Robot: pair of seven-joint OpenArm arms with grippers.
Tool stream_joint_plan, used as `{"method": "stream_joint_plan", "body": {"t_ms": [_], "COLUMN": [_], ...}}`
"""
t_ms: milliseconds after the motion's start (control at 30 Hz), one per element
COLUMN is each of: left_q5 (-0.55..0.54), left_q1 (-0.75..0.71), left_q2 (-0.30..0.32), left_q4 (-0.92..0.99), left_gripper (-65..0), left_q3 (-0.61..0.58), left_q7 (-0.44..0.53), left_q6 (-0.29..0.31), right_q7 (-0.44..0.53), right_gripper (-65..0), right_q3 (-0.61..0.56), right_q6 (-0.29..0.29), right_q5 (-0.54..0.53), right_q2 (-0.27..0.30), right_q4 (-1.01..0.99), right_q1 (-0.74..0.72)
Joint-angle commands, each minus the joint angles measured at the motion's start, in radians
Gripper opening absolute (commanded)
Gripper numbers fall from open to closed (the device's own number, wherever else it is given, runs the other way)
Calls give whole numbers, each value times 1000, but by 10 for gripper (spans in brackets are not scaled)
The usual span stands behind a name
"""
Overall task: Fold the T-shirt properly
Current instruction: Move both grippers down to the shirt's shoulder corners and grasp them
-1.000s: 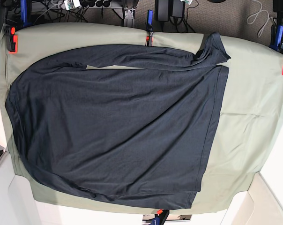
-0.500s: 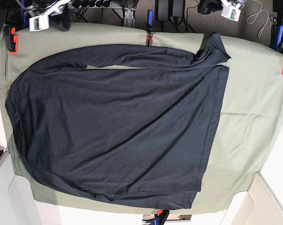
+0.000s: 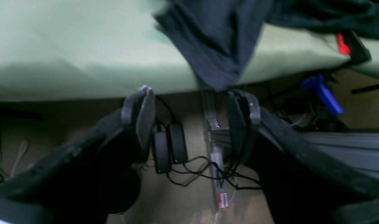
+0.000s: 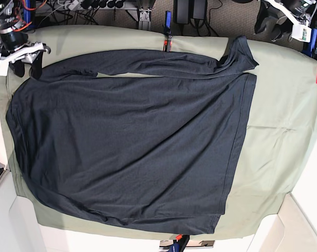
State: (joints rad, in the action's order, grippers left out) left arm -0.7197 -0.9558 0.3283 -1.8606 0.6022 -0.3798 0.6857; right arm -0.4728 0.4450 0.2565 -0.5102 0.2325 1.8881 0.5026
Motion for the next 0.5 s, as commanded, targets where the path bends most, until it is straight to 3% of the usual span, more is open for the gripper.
{"method": "stream_joint_plan", "body": {"t_ms": [0,133,233,367,467], "left_q5": [-29,-67,-77,-77,-77], "left_q1": [-11,-5,-4,26,52], "left_q2": [21,63,87,100,105], "left_q4": [-14,-17,-19,-20,-20], "left_gripper": [-259,-259,-258,-183,-183], "left_q3": [18,34,34,34,34], "left_q7": [8,-14,-14,-29,-29], "left_q6": [12,12,12,12,12], "right_q7": [19,19,11,-2,-2], "right_gripper": [-331,-330,-273,-250,-250], "right_q3": [6,6,6,6,6], "right_q6": [0,0,0,0,0], "right_q5": [-6,-2,5,25,32], "right_q2": [15,22,22,22,22], "right_q4": [-9,-114,-163,-182,-182], "right_q1": [-19,-85,-114,-138,-145]}}
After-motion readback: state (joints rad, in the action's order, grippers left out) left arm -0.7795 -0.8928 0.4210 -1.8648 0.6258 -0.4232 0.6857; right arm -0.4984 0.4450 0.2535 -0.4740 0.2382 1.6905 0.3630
